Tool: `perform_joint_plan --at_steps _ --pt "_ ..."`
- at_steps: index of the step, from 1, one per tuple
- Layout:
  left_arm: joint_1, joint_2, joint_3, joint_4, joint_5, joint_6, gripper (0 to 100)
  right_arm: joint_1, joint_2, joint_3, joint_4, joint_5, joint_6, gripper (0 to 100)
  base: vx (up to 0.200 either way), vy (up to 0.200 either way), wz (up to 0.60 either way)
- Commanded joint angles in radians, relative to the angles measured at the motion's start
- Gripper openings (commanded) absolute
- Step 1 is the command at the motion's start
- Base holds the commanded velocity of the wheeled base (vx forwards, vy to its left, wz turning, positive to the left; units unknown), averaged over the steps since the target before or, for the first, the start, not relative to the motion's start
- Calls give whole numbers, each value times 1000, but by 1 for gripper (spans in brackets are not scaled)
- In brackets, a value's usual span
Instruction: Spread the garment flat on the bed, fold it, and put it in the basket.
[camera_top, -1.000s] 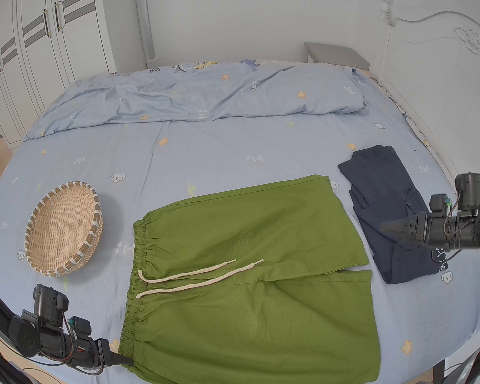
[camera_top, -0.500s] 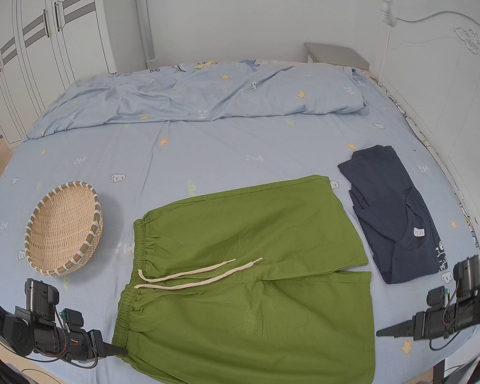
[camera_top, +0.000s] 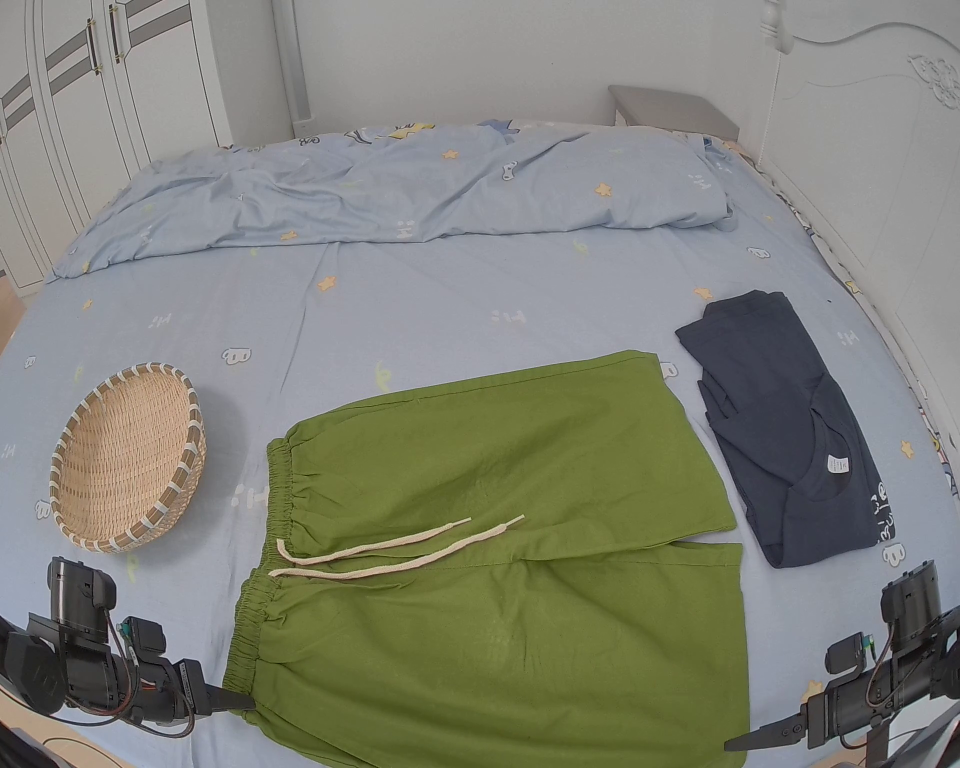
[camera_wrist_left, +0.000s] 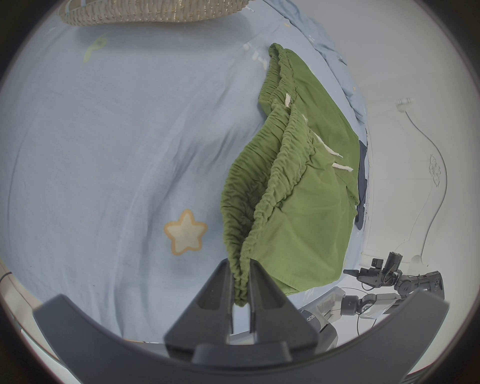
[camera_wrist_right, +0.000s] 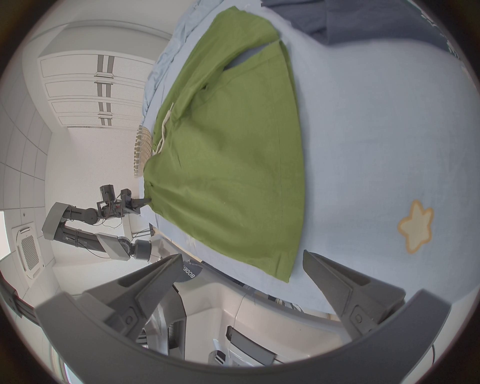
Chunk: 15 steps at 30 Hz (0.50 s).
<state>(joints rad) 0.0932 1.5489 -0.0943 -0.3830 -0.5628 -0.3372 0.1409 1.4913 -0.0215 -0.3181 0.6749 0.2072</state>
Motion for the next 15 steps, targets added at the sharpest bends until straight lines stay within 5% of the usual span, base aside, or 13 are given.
perform_joint_plan --at_steps 1,15 --pt "-1 -1 2 1 -2 0 0 39 99 21 -9 -3 -3 100 0 0 0" --pt "-24 -1 4 4 -2 -2 0 89 210 21 -64 -9 -6 100 0 0 0"
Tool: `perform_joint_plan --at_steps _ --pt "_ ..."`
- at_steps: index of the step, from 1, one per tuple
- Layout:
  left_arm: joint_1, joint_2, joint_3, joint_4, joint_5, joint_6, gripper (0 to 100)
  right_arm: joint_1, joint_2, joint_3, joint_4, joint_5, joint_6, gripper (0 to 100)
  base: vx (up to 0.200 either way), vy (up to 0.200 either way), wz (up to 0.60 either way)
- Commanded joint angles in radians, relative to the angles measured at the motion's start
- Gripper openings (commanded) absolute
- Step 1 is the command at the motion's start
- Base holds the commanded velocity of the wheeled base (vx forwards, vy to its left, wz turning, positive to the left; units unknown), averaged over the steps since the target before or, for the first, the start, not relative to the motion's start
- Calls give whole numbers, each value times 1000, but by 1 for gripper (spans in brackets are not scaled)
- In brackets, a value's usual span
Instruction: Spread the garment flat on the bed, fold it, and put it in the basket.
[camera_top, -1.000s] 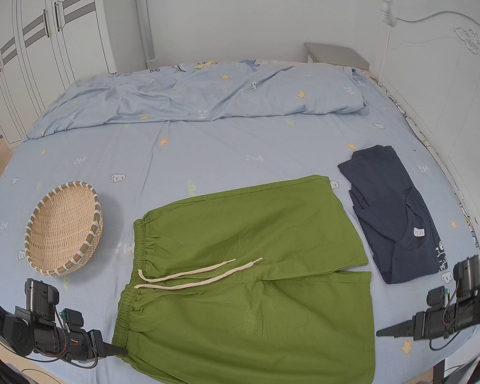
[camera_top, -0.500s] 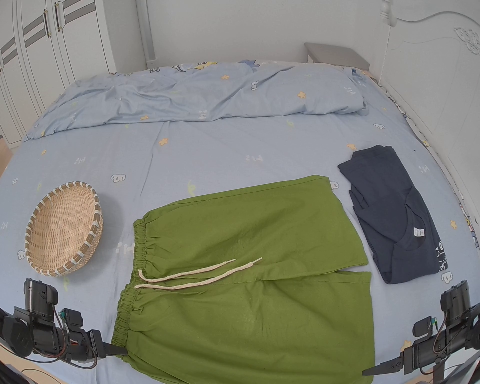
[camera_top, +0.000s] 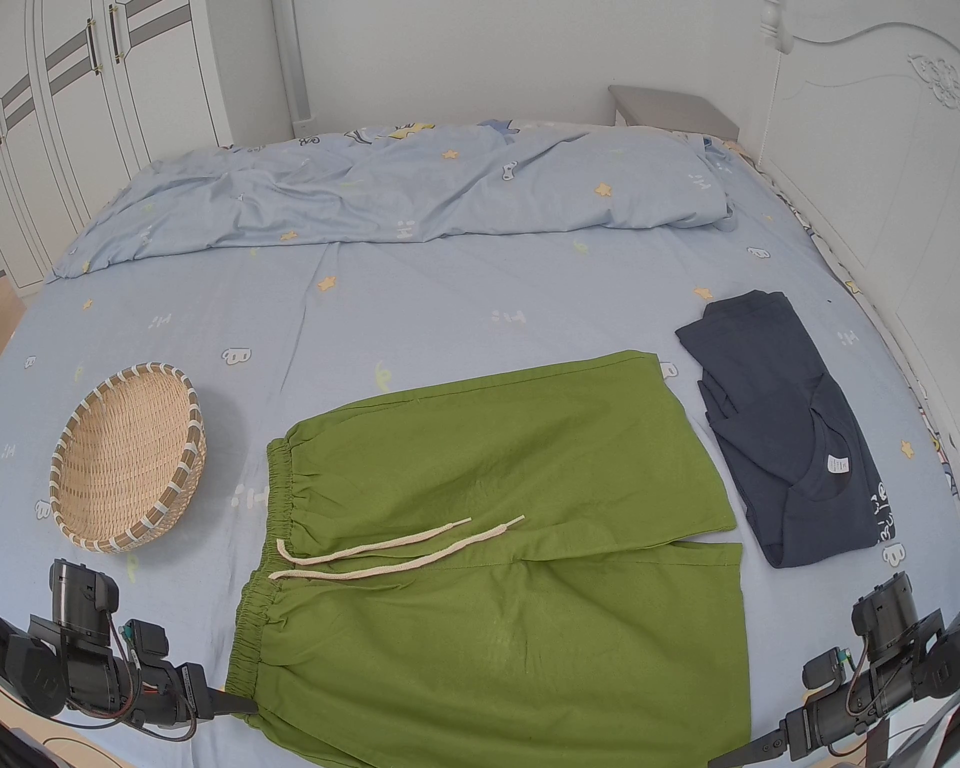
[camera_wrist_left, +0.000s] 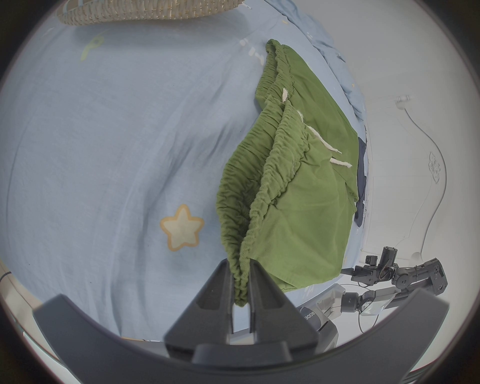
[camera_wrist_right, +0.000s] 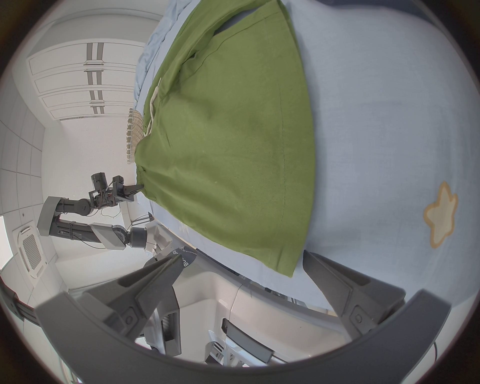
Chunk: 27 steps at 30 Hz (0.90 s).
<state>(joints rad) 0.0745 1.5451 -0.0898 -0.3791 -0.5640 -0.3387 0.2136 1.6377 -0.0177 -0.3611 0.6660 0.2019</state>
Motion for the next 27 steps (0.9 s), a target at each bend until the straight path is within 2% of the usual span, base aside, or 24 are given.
perform_joint_plan --at_steps 1,9,14,20,27 --pt "-5 3 1 0 0 0 0 18 65 18 -22 -2 -1 100 0 0 0" --pt "-5 1 -1 0 0 0 0 93 100 18 -35 -72 -2 100 0 0 0" --pt "-5 3 1 0 0 0 0 102 97 18 -39 -69 7 100 0 0 0" --pt "-4 3 -4 -3 0 0 0 187 88 18 -24 -66 11 100 0 0 0" --pt "-4 -3 -1 -3 1 0 0 179 97 18 -59 -68 34 100 0 0 0"
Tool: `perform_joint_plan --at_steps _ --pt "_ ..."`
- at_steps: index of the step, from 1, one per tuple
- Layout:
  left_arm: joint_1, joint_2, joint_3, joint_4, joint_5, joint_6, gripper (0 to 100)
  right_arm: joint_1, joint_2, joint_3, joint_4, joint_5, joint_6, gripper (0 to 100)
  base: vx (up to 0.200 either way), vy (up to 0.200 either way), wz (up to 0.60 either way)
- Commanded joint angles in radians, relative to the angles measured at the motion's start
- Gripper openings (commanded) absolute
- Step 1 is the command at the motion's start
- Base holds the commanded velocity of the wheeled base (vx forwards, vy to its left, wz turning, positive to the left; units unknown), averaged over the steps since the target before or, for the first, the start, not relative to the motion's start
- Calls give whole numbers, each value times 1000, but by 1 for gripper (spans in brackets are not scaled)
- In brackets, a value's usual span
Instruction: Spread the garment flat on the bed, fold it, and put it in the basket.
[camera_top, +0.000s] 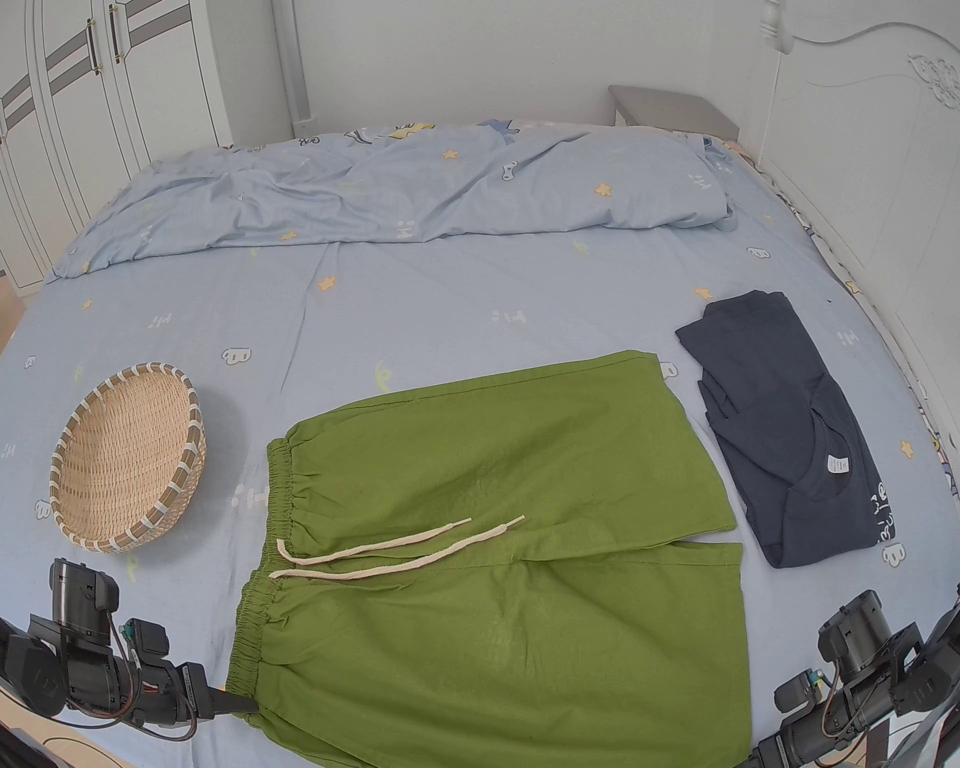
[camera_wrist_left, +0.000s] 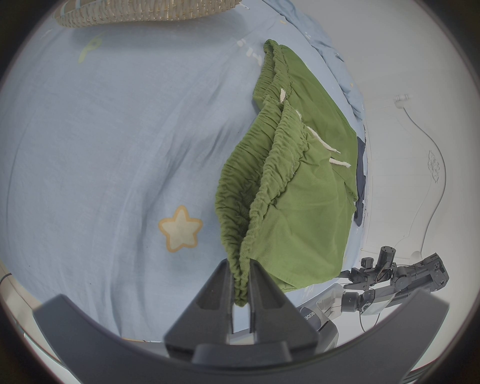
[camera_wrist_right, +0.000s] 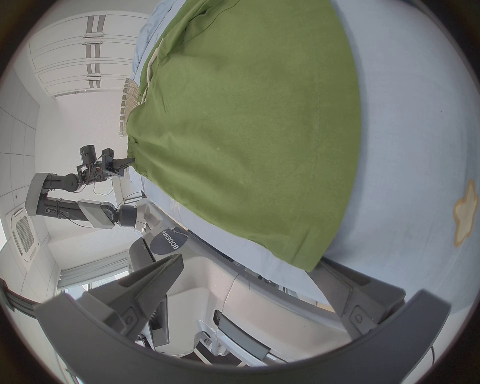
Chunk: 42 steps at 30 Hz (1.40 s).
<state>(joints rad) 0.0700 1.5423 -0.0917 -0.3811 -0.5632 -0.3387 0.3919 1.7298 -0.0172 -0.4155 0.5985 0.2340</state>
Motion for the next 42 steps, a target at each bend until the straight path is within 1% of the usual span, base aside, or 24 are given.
perform_joint_plan --at_steps 1,3,4,7,16,17,30,34,38,40,42 --pt "1 -5 1 -1 0 0 0 1 5 17 -16 0 28 100 0 0 0" --pt "1 -8 1 1 0 0 0 -1 5 17 -23 -2 48 100 0 0 0" --pt "1 -10 3 1 0 0 0 -7 5 17 -39 -5 77 100 0 0 0" --pt "2 -8 3 1 0 0 0 -19 5 17 -60 -8 105 100 0 0 0" --pt "2 -8 3 1 0 0 0 -42 -3 17 -39 -8 105 100 0 0 0" --pt "2 -8 3 1 0 0 0 -42 -3 17 -37 -8 105 0 0 0 0" --pt "2 -8 3 5 0 0 0 -44 -7 17 -9 -13 102 0 0 0 0" --pt "2 -10 3 7 0 -2 0 -62 -22 17 -2 -9 97 0 0 0 0" --pt "-1 -14 -2 7 0 -20 0 -73 -116 17 6 -9 96 0 0 0 0" --pt "-1 -73 -16 8 0 -63 0 -76 -236 10 9 -13 108 0 0 0 0" --pt "-4 -149 -42 14 -3 -134 0 -93 -342 -26 29 -17 123 0 0 0 0"
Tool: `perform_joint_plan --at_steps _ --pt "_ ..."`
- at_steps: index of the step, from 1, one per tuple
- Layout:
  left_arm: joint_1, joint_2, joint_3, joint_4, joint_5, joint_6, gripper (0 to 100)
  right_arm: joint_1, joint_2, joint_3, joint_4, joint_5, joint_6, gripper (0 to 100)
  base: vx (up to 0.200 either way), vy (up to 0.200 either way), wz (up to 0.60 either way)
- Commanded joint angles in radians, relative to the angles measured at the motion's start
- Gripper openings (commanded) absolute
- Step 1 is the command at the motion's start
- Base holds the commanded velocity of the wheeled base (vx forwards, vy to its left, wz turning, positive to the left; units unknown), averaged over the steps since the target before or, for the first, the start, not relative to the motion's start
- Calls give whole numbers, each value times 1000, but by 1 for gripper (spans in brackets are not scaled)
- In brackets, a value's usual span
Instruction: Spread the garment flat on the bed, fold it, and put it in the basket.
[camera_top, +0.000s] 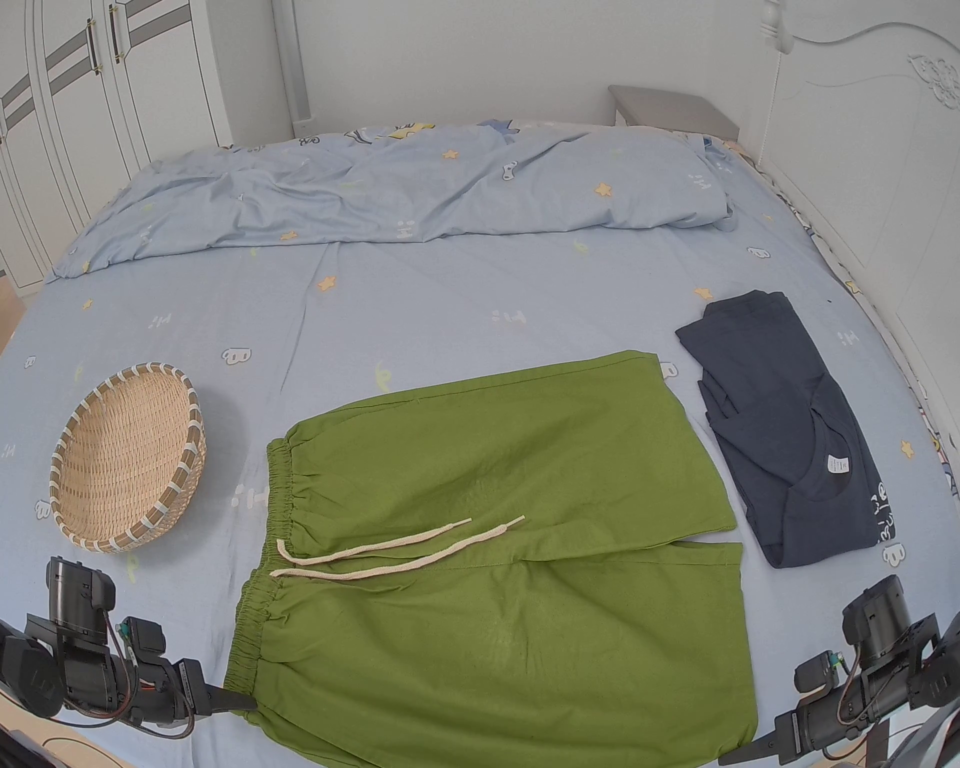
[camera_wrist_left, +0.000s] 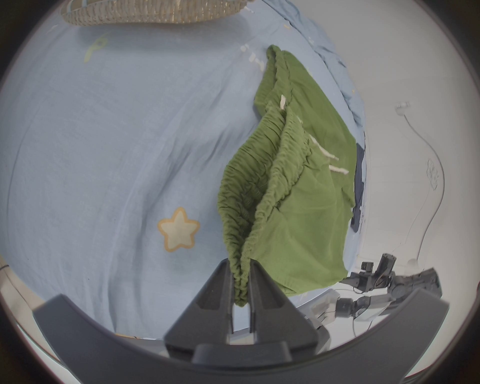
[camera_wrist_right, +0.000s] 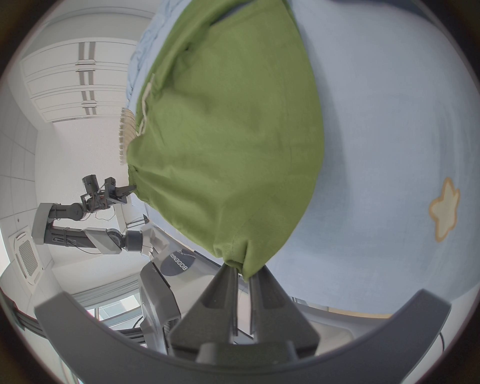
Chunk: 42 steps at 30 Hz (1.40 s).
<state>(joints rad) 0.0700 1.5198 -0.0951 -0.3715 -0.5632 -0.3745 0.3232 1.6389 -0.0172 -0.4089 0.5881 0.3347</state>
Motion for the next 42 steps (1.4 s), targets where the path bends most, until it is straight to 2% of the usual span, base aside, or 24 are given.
perform_joint_plan --at_steps 1,5,7,10,15,21,24,29,36,42 --pt "-15 -159 -67 14 -9 -138 0 -29 -291 -69 58 -21 33 0 0 0 0" --pt "-121 -205 -213 140 -14 -248 0 -32 -346 -319 320 -108 44 0 0 0 0" --pt "-142 -216 -301 224 -12 -281 0 -41 -347 -444 423 -116 33 0 0 0 0" --pt "-137 -214 -422 339 -14 -288 0 -49 -340 -593 493 -114 32 0 0 0 0" --pt "-131 -159 -558 434 -17 -284 0 -61 -311 -727 495 -116 40 0 0 0 0" --pt "-133 -16 -663 453 -18 -256 0 -73 -254 -805 495 -122 43 0 0 0 0" --pt "-105 103 -795 462 -21 -256 0 -92 -231 -882 501 -122 43 0 0 0 0" --pt "-79 174 -940 548 -29 -254 0 -93 -169 -991 506 -122 43 0 0 0 0" --pt "-58 237 -1037 589 -30 -208 0 -104 -80 -1118 510 -122 43 0 0 0 0" --pt "-29 243 -1083 643 -66 -205 0 -96 -54 -1224 616 -123 43 0 0 0 0"
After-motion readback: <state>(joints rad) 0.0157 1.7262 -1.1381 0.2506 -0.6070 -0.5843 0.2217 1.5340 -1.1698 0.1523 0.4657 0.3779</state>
